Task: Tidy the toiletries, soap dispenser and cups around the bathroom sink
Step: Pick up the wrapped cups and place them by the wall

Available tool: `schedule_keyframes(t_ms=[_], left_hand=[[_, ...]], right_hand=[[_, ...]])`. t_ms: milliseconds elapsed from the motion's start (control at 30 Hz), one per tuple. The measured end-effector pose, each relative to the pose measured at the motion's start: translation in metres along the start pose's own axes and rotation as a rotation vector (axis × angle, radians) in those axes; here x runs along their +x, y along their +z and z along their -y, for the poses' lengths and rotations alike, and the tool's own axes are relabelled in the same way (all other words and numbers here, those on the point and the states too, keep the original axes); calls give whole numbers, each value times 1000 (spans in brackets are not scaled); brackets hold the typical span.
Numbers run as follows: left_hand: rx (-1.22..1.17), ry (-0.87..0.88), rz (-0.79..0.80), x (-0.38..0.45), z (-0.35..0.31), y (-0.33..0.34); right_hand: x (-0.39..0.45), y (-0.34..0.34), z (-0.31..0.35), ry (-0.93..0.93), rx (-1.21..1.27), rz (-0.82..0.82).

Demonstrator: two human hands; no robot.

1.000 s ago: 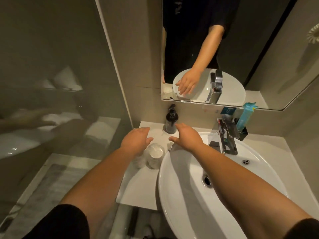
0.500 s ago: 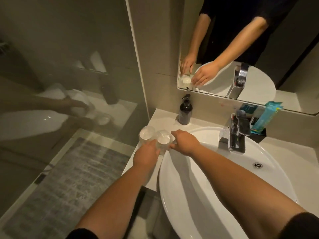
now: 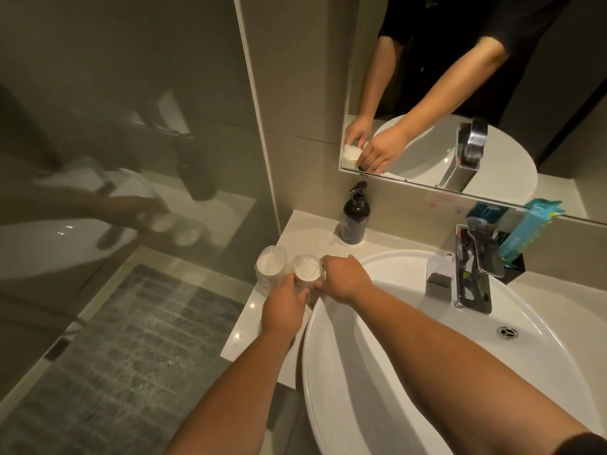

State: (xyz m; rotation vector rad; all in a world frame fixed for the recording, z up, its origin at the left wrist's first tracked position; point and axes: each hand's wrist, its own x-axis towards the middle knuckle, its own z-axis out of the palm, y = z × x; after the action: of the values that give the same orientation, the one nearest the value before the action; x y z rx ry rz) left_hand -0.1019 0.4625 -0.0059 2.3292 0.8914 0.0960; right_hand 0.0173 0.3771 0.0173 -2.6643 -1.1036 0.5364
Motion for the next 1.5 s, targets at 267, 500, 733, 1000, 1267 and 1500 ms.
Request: schedule_keyframes(t_ms=[267, 500, 733, 1000, 1267, 1500], left_hand=[[-162, 38, -91, -7, -29, -39], [-212, 278, -83, -27, -58, -86], [-227, 471, 55, -81, -64, -83], [-207, 660, 210, -142, -101, -33], [-241, 850, 346, -171, -179, 20], [-245, 883, 349, -149, -248, 72]], right_hand=[[-32, -42, 8, 18, 378, -143], [-89, -92, 27, 54, 398, -297], [-175, -72, 34, 243, 418, -432], [-276, -51, -2, 492, 420, -544], [-344, -69, -67, 635, 440, -649], [-335, -95, -149, 643, 477, -671]])
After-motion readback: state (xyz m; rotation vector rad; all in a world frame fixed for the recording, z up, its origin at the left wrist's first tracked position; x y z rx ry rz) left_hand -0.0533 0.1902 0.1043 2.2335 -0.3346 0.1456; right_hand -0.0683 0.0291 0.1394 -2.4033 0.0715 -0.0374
